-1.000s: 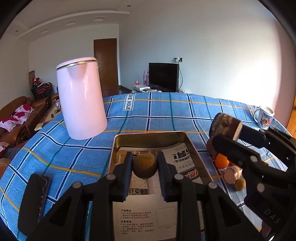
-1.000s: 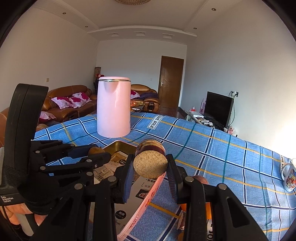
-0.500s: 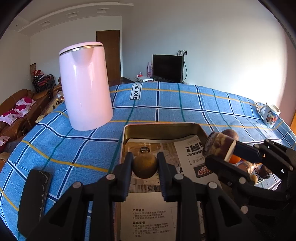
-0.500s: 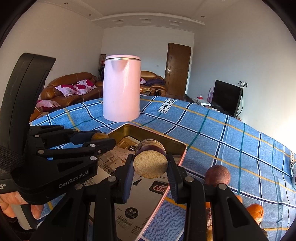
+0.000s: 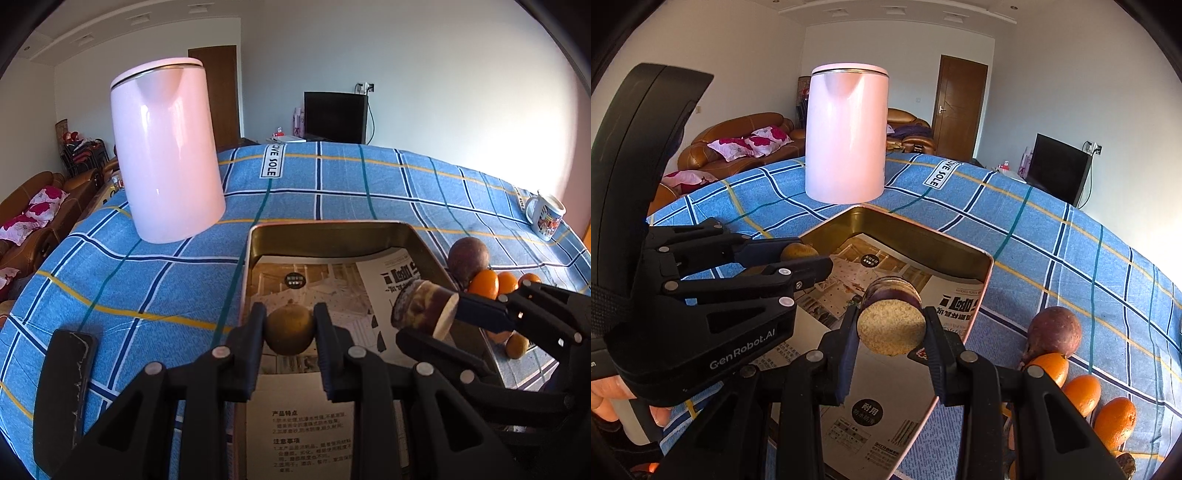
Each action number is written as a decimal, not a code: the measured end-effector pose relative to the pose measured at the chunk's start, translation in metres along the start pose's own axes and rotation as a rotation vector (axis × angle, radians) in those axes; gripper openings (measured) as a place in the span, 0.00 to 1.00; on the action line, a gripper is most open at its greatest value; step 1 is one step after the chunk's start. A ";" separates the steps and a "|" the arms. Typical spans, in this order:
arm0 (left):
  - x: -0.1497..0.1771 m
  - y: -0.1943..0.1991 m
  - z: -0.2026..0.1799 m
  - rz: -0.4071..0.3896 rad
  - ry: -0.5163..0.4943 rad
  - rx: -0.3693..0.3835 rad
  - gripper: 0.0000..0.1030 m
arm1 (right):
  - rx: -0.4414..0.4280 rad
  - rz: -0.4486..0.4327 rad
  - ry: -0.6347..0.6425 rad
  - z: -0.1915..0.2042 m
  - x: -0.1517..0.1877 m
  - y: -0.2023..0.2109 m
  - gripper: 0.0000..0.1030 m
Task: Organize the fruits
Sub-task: 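Carry both items into the tin box and open both tools to release, then move both tools back over the remaining fruit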
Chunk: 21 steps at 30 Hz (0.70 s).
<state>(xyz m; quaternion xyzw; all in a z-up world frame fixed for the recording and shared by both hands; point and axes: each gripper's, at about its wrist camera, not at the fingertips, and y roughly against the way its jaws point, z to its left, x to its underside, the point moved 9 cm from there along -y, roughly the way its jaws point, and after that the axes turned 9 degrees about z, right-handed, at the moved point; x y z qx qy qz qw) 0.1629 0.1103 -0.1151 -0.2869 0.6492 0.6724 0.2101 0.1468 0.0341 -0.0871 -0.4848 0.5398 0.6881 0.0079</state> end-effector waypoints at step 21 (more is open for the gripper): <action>0.007 0.062 -0.075 -0.156 -0.087 0.077 0.73 | 0.103 -0.098 -0.157 -0.096 0.071 0.095 0.62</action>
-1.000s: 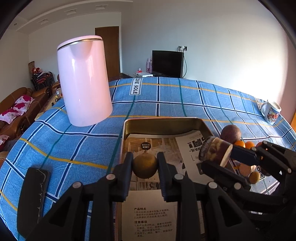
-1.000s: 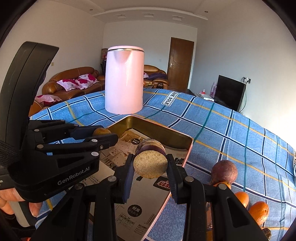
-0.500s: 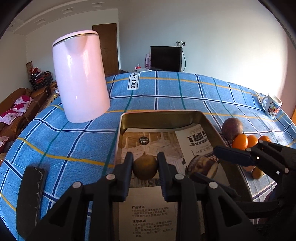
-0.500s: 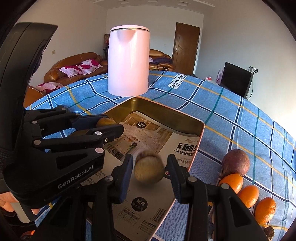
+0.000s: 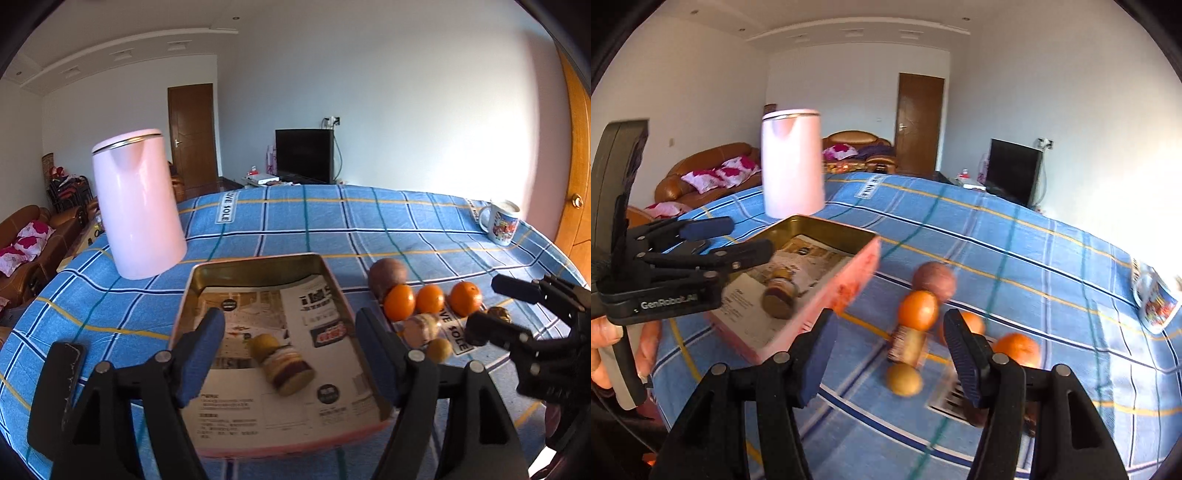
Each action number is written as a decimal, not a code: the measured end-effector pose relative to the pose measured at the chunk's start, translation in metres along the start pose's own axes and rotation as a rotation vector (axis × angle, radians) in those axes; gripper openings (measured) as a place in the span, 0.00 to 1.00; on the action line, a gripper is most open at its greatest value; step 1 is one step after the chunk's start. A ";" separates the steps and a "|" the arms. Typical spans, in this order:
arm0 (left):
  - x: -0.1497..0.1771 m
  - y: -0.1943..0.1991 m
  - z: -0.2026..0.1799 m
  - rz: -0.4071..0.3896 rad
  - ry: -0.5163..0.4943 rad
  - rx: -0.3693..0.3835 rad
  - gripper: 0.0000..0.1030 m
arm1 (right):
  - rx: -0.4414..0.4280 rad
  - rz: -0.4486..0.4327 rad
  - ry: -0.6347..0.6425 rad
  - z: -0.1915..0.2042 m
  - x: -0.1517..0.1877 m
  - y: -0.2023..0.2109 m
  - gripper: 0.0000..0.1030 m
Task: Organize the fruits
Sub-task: 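Move both tools back over the remaining fruit, then grasp a dark mangosteen with the right tool while the left tool grasps a yellow fruit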
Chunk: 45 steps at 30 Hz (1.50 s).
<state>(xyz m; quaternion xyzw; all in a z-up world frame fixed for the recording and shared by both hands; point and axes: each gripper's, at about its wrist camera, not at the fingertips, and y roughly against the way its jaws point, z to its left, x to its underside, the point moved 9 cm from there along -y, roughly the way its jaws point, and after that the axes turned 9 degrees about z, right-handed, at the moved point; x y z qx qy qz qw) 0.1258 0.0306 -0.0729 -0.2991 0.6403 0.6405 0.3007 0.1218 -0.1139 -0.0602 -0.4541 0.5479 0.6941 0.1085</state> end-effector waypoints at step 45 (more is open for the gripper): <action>0.026 -0.049 -0.129 0.170 -0.123 0.185 0.29 | 0.013 0.125 -0.311 -0.122 0.067 -0.001 0.39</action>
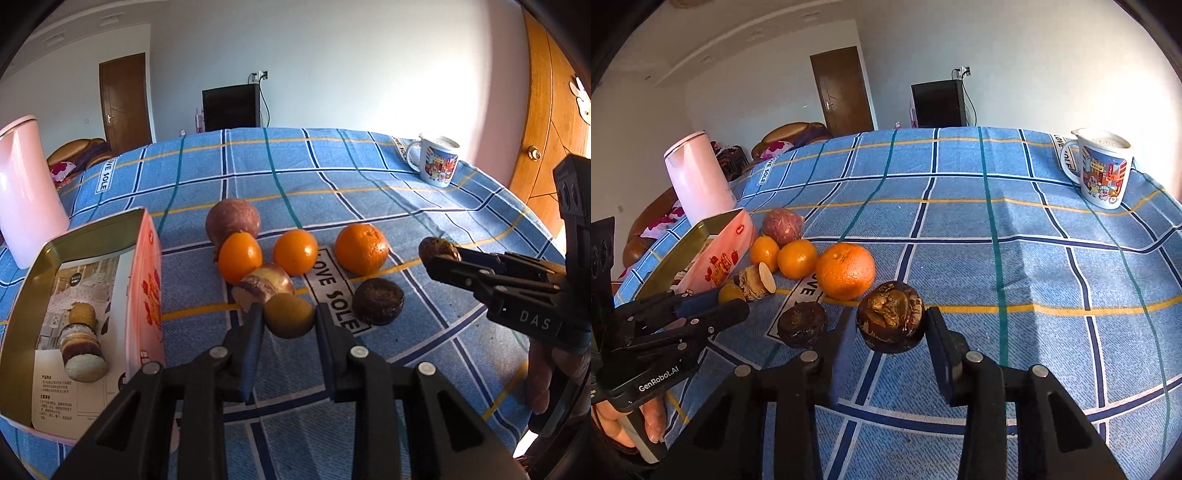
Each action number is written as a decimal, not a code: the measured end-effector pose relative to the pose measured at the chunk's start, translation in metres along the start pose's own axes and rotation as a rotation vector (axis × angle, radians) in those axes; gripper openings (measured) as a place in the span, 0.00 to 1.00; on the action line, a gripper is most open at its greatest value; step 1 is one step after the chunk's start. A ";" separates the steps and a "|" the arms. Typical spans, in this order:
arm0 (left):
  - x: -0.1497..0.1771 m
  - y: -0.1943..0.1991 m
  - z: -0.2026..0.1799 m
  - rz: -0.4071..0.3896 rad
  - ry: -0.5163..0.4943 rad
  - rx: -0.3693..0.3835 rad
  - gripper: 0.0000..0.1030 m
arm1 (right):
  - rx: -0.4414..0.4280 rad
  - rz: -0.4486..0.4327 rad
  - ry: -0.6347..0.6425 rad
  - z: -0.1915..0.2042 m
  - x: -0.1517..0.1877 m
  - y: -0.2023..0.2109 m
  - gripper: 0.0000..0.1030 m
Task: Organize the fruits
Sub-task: 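Grasp a dark mangosteen with the right tool while the left tool grasps a yellow fruit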
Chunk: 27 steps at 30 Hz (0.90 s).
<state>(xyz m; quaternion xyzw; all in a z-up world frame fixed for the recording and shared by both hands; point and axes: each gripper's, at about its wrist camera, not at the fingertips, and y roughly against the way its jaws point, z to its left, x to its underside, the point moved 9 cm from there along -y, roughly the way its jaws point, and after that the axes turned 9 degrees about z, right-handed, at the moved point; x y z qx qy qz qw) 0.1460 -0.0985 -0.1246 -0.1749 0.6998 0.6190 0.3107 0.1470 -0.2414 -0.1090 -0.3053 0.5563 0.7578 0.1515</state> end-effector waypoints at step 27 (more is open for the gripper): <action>-0.002 0.030 -0.004 -0.170 -0.029 -0.083 0.29 | -0.017 -0.210 0.014 0.004 -0.006 0.039 0.39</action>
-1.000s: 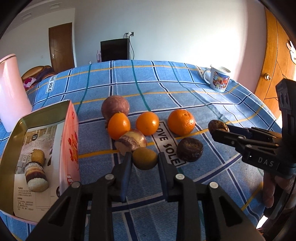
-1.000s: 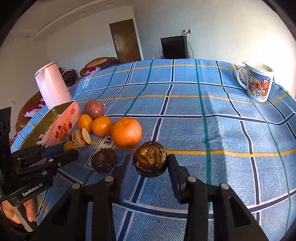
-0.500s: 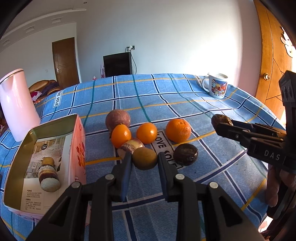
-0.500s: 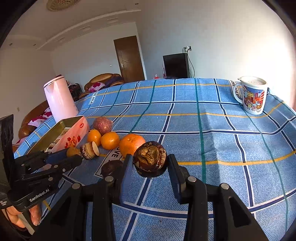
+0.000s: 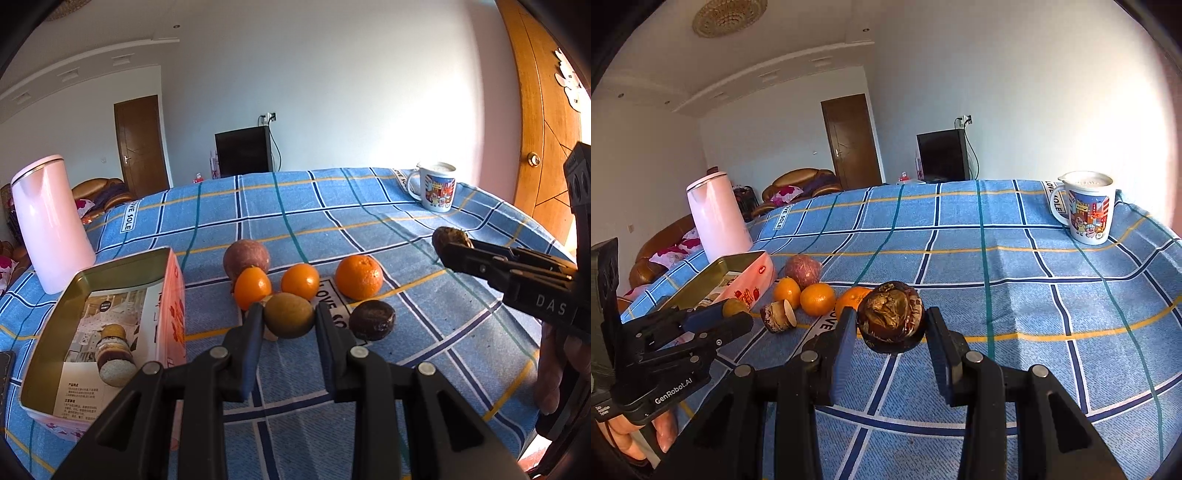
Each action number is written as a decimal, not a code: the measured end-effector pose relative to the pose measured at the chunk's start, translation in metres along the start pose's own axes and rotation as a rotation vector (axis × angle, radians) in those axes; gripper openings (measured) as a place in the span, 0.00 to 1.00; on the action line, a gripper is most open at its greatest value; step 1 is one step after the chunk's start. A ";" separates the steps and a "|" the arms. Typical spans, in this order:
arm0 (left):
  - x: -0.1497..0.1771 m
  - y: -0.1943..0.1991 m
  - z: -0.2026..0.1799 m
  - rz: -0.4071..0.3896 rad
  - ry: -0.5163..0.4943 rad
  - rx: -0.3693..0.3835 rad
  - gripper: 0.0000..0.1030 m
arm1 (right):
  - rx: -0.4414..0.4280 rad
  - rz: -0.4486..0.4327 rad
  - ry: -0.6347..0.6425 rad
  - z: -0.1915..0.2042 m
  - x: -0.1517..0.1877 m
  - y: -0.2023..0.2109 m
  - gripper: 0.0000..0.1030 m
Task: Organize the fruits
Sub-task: 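Grasp a dark mangosteen with the right tool while the left tool grasps a yellow fruit, then carry the mangosteen and yellow fruit into the tin box and release both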
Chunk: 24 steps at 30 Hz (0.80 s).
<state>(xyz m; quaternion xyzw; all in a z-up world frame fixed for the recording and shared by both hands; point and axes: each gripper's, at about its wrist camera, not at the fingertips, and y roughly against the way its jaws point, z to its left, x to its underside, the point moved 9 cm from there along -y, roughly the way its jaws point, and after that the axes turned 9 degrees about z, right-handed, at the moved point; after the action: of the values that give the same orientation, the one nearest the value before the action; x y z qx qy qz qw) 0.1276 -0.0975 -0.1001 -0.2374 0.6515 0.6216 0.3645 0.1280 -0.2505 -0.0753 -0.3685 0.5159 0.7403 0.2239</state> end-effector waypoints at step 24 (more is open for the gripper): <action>-0.008 0.020 0.006 -0.096 0.012 -0.047 0.29 | 0.015 -0.120 0.018 0.004 -0.005 0.023 0.39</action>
<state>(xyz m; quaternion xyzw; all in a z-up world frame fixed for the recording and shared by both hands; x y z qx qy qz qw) 0.1184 -0.0907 -0.0809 -0.2807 0.6265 0.6172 0.3844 0.1131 -0.2551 -0.0569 -0.4035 0.5004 0.7184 0.2660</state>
